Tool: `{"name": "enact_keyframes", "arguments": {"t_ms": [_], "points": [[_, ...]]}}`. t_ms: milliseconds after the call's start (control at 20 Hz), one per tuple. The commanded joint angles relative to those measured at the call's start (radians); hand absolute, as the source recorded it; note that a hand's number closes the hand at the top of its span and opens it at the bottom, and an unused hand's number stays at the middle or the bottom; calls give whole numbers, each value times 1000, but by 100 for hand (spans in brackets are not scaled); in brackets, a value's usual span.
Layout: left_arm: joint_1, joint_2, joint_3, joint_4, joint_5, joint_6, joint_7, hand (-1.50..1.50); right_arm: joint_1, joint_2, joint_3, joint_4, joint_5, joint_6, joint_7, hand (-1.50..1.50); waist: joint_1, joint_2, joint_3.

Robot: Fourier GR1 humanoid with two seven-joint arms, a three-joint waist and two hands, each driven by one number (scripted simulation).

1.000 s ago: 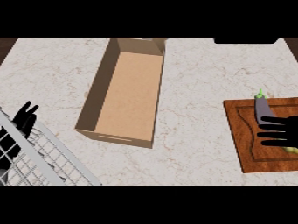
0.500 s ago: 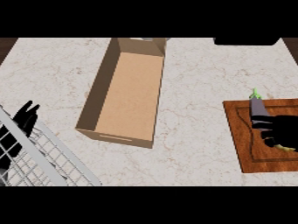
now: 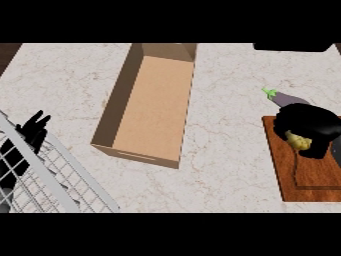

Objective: Pick the squash from the cutting board and place it in the cardboard box

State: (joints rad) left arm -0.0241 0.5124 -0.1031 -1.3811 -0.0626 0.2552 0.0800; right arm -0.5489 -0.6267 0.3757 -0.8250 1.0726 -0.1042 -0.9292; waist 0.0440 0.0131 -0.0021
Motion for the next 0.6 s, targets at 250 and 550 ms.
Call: {"name": "enact_keyframes", "arguments": {"t_ms": [250, 550], "points": [[-75, -9, 32, 16, 21, -14, -6, 0, -346, 188, -249, 248, -172, 94, 238, 150, 18, 6, 4], [-91, -53, 35, 43, 1, 25, -6, 0, -444, 205, -360, 264, -274, -7, 83, 150, -9, 4, 4]]}}
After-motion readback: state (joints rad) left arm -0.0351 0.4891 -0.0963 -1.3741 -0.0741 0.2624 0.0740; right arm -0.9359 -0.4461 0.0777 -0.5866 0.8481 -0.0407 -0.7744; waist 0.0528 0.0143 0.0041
